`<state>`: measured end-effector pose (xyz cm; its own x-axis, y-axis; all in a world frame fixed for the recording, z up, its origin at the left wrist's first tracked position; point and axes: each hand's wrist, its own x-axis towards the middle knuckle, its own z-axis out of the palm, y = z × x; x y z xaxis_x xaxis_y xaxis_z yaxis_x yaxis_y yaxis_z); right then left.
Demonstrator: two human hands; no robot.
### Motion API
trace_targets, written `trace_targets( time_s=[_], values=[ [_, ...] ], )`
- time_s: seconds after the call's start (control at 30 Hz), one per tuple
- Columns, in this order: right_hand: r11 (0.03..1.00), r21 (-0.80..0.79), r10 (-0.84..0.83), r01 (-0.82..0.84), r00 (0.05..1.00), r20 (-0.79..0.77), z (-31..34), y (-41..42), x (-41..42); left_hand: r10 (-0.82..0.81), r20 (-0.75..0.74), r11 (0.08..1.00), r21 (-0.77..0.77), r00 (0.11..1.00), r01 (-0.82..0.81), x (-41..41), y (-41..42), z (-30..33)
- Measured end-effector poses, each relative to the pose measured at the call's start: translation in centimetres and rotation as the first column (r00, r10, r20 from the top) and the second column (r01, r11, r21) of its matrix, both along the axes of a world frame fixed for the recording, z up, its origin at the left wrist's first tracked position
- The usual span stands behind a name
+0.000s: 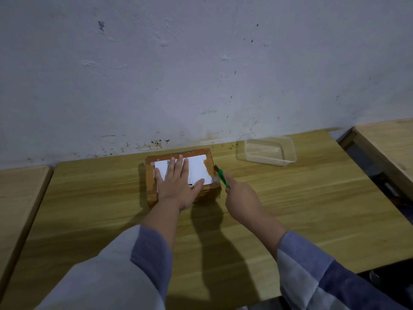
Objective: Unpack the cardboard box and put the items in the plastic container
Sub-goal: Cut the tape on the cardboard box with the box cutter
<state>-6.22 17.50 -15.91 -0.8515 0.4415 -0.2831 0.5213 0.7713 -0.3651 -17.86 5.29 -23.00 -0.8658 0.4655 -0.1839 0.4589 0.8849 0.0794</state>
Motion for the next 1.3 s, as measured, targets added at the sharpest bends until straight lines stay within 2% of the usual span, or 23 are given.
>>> trace_targets(
  time_s=[0.33,0.5,0.6,0.7,0.93,1.0,1.1,1.2,1.3],
  values=[
    [0.999,-0.013,-0.048,0.049,0.999,0.007,-0.2,-0.5,1.2,-0.001,-0.001,1.0,0.001,1.0,0.001,0.1,0.0,0.2],
    [0.996,-0.079,-0.051,0.046,0.997,-0.06,-0.4,-0.8,2.8,0.001,0.007,1.0,0.003,1.0,-0.001,0.1,0.0,0.3],
    [0.967,-0.222,-0.162,0.123,0.972,-0.169,-0.7,-0.7,3.8,-0.002,0.011,1.0,0.007,1.0,0.002,0.2,-0.1,0.5],
    [0.917,-0.346,-0.308,0.201,0.907,-0.288,-1.4,-0.8,4.1,0.019,0.038,1.0,0.012,0.999,-0.019,0.6,0.0,0.5],
    [0.792,-0.527,-0.528,0.308,0.777,-0.341,-3.8,-1.8,-0.2,0.084,0.142,0.996,0.005,0.986,-0.085,3.5,1.0,0.7],
    [0.767,-0.55,-0.56,0.331,0.763,-0.321,-4.3,-1.5,-0.9,0.058,0.145,0.998,-0.01,0.988,-0.057,3.6,0.7,0.9],
    [0.801,-0.535,-0.491,0.27,0.808,-0.326,-5.1,-0.9,-1.7,-0.046,0.101,0.999,-0.011,0.994,0.047,3.0,-0.6,1.3],
    [0.805,-0.567,-0.432,0.175,0.828,-0.358,-5.9,0.5,-2.7,-0.252,0.061,0.968,0.033,0.966,0.25,1.6,-2.0,1.7],
    [0.814,-0.577,-0.319,0.068,0.883,-0.345,-6.0,2.8,-3.7,-0.452,0.014,0.892,0.006,0.892,0.452,0.2,-3.0,1.9]
  ],
)
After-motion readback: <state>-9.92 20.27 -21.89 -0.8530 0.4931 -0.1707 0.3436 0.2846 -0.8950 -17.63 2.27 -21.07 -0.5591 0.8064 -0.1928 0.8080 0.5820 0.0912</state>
